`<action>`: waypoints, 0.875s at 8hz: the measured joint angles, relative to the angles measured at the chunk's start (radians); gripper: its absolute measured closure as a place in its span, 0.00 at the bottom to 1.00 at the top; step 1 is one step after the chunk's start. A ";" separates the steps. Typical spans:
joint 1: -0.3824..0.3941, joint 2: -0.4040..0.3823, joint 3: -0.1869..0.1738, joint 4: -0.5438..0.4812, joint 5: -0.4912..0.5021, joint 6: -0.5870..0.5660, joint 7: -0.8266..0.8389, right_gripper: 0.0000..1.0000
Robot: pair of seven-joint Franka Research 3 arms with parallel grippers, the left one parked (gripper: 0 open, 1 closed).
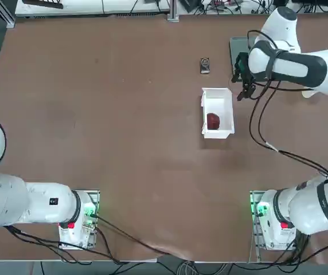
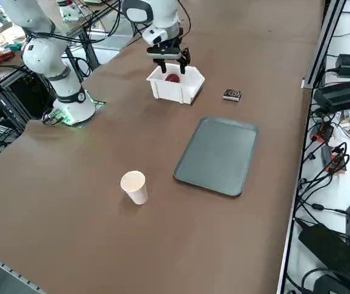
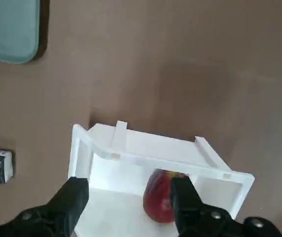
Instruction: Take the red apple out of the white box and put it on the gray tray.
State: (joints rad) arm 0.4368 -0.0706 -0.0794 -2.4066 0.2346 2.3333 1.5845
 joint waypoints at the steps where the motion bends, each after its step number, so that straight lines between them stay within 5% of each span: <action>1: 0.020 0.004 0.000 -0.013 0.000 0.024 0.032 0.00; 7: 0.161 0.049 0.004 -0.020 0.000 0.057 0.230 0.00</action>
State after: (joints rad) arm 0.5977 -0.0220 -0.0755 -2.4265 0.2350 2.3902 1.8148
